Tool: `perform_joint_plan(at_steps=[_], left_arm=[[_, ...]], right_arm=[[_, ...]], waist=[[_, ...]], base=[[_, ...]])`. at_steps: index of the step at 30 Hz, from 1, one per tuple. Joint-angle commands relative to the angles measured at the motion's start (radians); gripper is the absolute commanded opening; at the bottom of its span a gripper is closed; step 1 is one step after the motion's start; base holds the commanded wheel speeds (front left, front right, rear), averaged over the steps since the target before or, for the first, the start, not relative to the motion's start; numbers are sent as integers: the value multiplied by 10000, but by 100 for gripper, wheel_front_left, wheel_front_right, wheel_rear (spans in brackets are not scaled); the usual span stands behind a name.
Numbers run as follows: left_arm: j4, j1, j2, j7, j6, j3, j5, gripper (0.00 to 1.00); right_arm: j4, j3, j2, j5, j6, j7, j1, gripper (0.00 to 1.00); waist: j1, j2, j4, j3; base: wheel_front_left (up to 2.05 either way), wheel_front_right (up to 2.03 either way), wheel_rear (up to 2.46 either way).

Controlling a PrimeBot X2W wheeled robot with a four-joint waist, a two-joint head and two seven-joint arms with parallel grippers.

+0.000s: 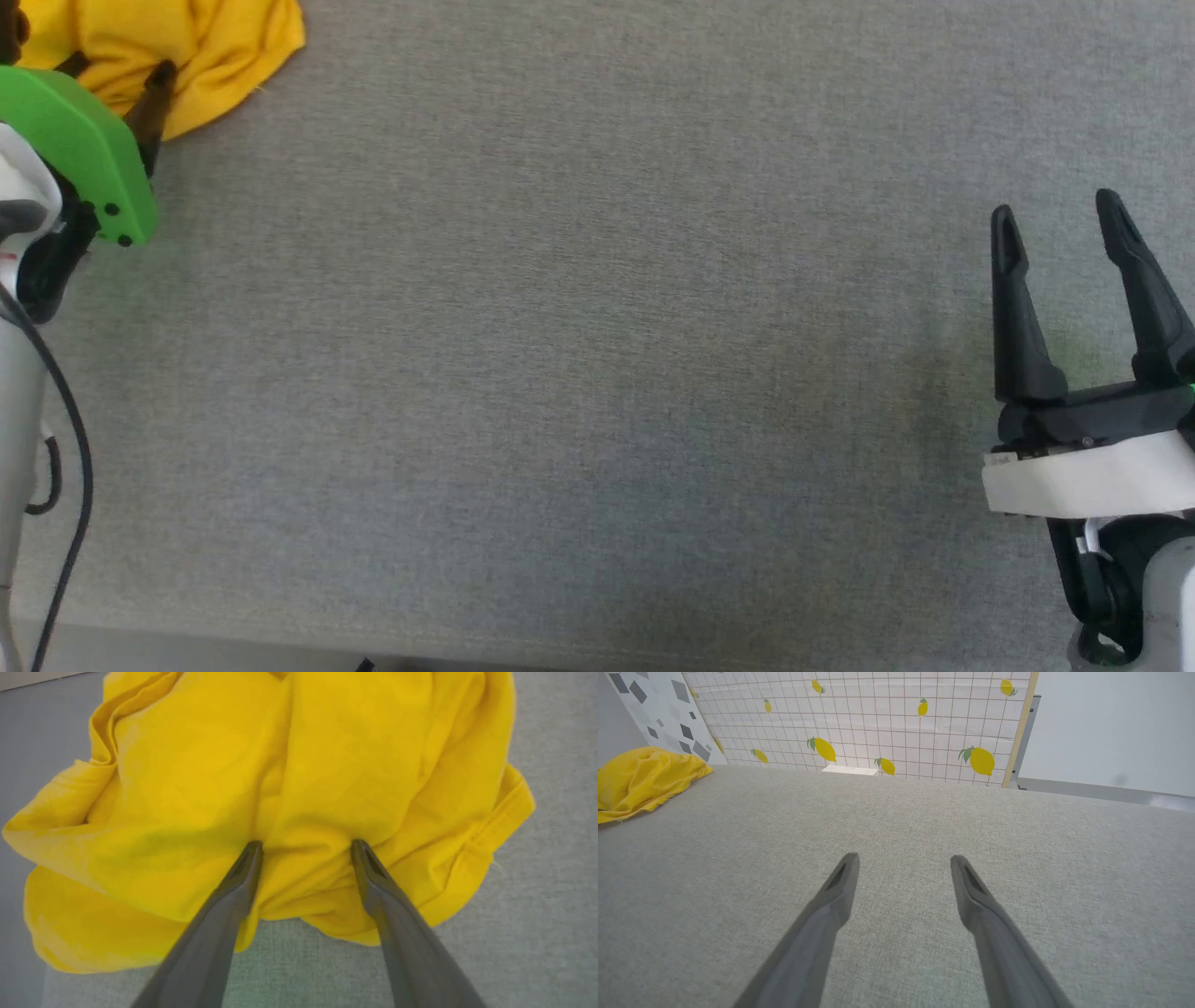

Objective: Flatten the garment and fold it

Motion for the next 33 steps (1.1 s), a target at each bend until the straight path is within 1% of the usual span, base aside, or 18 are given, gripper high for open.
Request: perform_joint_plan(at_steps=[1, 2, 3, 6, 12, 16, 21, 24, 25, 27, 33], left_arm=[[146, -253, 137, -95, -36, -93, -33, 100], [264, -283, 139, -49, -36, -241, -135, 36], [343, -334, 167, -92, -36, -360, -202, 0], [511, -472, 267, -370, -36, -644, -295, 0], [930, -656, 593, -785, -36, -1086, -607, 0], [1037, -806, 825, -1086, -36, -1203, -813, 0], [872, -1014, 1072, -1457, -36, -1317, -1159, 0], [659, -1151, 1068, -1668, -36, -1294, -1364, 0], [468, -1271, 977, -1792, -36, -1216, -1552, 0], [198, -1369, 925, -1825, -36, -1326, -1592, 0], [-902, -1578, 582, -1457, -36, -1828, -1753, 0]], right_arm=[[-89, -32, 5, -82, -15, 25, -185, 100], [-103, -60, 5, -88, -15, 30, -180, 100], [-117, -79, 5, -92, -15, 33, -174, 100], [-105, -107, 5, -93, -15, 29, -182, 100], [127, -27, 5, 38, -15, -88, -235, 100], [384, 65, 5, 180, -15, -218, -253, 100], [791, 118, 5, 416, -15, -458, -219, 100], [988, 88, 5, 561, -15, -584, -151, 100], [1131, 47, 5, 663, -15, -667, -85, 100], [1312, -18, 5, 775, -15, -769, -13, 100], [1833, -154, 5, 1027, -15, -1009, 353, 100]], waist=[[-1, 0, -170, 223], [-1, 0, -169, 247], [-1, 0, -164, 270], [-1, 0, -151, 270], [-1, 0, -140, -108], [-1, 0, -122, -526], [-1, 0, -154, -1377], [-1, 0, -165, -1881], [-1, 0, -171, -2217], [-1, 0, -179, -2584], [-1, 0, -213, -3829]], base=[[0, 0, 0], [0, 0, 0], [0, 0, 0], [0, 0, 0], [0, 0, 0], [0, 0, 0], [0, 0, 0], [0, 0, 0], [0, 0, 0], [0, 0, 0], [0, 0, 0]])
